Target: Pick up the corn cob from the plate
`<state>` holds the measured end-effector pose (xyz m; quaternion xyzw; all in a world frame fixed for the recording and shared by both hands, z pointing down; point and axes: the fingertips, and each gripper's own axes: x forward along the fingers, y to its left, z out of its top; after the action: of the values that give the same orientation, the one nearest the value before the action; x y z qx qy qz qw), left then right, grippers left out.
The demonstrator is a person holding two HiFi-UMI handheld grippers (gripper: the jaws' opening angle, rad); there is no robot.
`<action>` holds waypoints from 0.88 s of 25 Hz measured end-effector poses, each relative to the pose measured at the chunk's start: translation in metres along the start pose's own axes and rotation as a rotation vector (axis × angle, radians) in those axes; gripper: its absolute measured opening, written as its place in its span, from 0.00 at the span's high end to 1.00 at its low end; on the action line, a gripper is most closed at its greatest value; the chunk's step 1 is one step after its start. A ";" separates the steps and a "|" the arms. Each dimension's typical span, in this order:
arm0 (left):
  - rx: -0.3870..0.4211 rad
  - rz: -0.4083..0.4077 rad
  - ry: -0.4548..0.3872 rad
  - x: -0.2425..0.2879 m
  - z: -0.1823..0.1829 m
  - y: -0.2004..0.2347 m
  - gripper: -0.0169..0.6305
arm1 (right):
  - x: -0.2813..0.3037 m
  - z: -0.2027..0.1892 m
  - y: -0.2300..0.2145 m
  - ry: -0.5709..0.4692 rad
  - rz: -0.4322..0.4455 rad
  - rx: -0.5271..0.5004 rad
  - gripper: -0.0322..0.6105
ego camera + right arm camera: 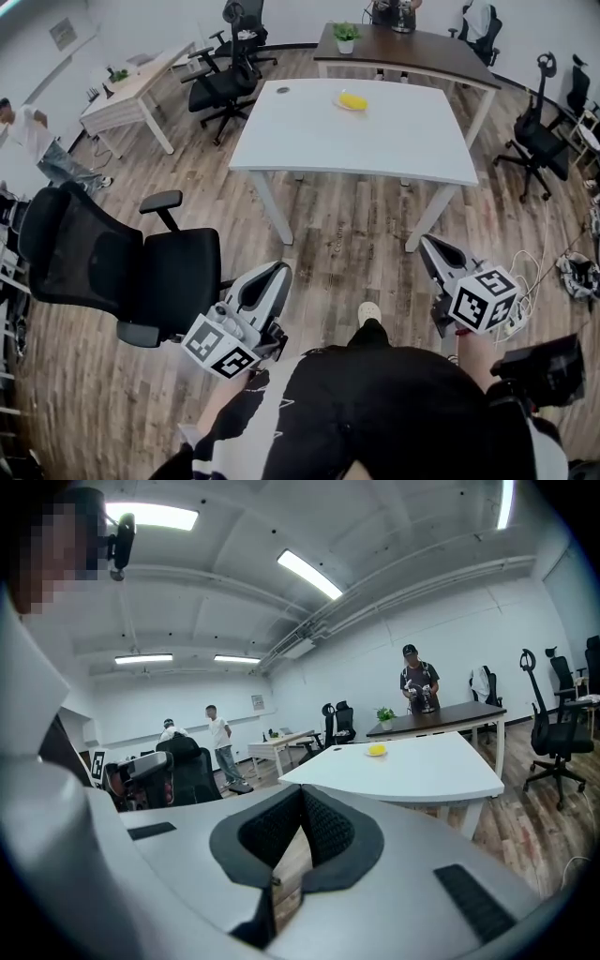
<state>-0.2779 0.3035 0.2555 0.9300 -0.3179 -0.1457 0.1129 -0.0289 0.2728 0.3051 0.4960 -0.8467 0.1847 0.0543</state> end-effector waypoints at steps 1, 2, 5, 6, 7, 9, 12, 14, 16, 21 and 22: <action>-0.001 0.000 0.001 0.010 0.000 0.005 0.94 | 0.007 0.006 -0.009 -0.001 -0.001 0.001 0.93; -0.008 -0.001 -0.003 0.020 0.001 0.010 0.94 | 0.015 0.013 -0.017 -0.003 0.001 0.003 0.93; -0.030 0.003 -0.019 0.056 0.006 0.029 0.94 | 0.040 0.036 -0.048 -0.013 0.017 -0.002 0.93; -0.021 0.017 -0.015 0.069 0.006 0.037 0.94 | 0.048 0.044 -0.059 -0.019 0.021 -0.005 0.93; -0.007 0.034 -0.007 0.081 0.006 0.046 0.94 | 0.056 0.051 -0.070 -0.023 0.024 -0.008 0.93; 0.008 0.067 0.004 0.104 0.003 0.061 0.94 | 0.070 0.062 -0.092 -0.023 0.029 -0.015 0.93; -0.033 0.102 -0.003 0.139 -0.002 0.081 0.94 | 0.088 0.076 -0.126 -0.014 0.033 -0.025 0.93; -0.071 0.110 -0.030 0.162 -0.004 0.090 0.94 | 0.099 0.084 -0.148 -0.004 0.041 -0.026 0.93; -0.118 0.099 -0.092 0.180 -0.003 0.097 0.95 | 0.109 0.090 -0.167 0.008 0.053 -0.033 0.93; -0.134 0.097 -0.165 0.219 -0.009 0.109 0.95 | 0.134 0.098 -0.202 0.015 0.135 0.006 0.93; -0.117 0.107 -0.151 0.226 -0.012 0.109 0.95 | 0.138 0.100 -0.208 0.005 0.158 0.036 0.93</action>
<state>-0.1644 0.0798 0.2549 0.8898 -0.3658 -0.2276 0.1505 0.0902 0.0314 0.3048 0.4279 -0.8797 0.2047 0.0328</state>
